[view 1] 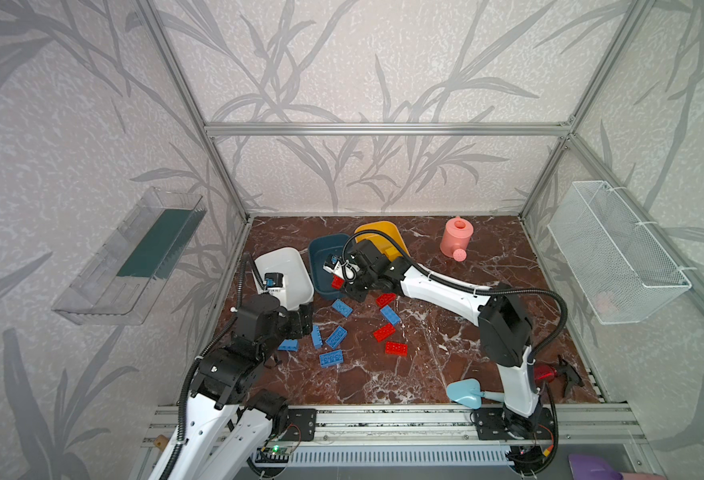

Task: Sort the legos into containers by color
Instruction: 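Carry the red brick with the right gripper over the teal tub and release, then withdraw the right gripper while the left gripper reaches the red bricks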

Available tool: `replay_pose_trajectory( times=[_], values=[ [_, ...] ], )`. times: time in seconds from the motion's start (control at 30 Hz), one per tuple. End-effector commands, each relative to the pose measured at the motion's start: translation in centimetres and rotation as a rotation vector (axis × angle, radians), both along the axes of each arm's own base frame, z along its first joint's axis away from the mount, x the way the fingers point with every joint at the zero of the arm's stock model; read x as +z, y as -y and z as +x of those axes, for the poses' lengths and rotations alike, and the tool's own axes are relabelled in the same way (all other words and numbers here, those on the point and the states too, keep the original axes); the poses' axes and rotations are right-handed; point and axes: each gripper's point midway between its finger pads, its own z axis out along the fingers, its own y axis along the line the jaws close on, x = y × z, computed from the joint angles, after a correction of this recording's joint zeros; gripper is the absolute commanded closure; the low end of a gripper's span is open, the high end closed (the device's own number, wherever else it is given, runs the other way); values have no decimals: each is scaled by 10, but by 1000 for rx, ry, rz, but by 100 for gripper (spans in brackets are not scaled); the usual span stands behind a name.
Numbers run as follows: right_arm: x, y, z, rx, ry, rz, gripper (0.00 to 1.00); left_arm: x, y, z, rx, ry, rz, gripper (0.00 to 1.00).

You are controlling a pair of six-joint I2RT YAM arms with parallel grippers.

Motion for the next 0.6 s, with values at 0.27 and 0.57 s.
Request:
replay_pose_trajectory(
  times=[0.27,0.57],
  values=[
    [-37,-23,76,-133,-143,-25,79,1,1,0,-9,11,-4,21],
    [-9,-29,98,-176,-172,93,34,-5,21,4,-91,-34,-37,22]
  ],
)
